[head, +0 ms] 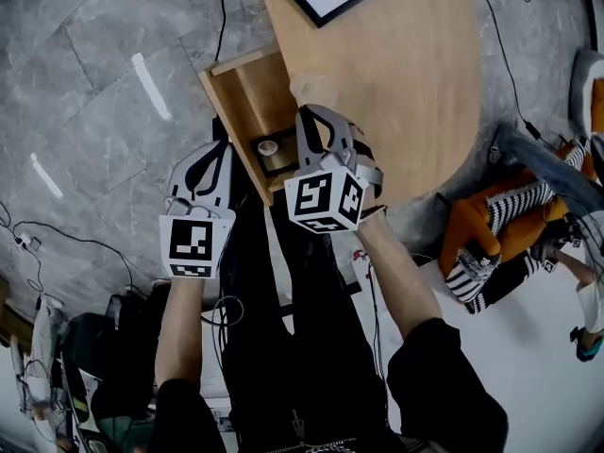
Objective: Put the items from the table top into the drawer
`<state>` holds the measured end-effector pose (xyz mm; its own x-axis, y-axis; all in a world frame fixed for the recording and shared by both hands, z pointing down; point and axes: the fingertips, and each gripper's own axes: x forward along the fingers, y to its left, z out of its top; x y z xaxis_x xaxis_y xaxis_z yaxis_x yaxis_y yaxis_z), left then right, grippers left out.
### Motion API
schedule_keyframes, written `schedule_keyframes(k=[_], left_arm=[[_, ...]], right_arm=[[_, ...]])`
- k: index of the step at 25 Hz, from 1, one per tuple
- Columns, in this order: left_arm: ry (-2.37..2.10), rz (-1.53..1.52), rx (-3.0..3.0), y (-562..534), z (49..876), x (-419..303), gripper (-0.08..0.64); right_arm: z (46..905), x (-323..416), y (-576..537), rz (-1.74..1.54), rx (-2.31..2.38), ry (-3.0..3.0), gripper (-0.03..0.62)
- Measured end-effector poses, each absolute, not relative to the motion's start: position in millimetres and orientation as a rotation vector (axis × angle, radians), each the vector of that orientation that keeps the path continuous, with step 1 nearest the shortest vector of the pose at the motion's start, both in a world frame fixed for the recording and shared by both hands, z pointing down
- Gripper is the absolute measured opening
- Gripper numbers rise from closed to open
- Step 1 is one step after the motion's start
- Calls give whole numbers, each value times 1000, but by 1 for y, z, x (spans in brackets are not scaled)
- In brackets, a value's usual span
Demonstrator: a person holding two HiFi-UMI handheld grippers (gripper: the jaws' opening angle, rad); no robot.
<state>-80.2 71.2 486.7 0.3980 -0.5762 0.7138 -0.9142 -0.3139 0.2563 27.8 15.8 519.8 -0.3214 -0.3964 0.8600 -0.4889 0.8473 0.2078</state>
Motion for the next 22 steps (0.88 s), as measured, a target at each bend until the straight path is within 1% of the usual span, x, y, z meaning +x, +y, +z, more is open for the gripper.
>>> schedule_keyframes(k=[9, 22], left_arm=[[-1313, 653, 1964, 82, 493, -97, 15], [-1370, 639, 1885, 104, 503, -123, 14]], right_arm=[[543, -16, 61, 80, 465, -1990, 21], [613, -33, 114, 162, 354, -1908, 21]])
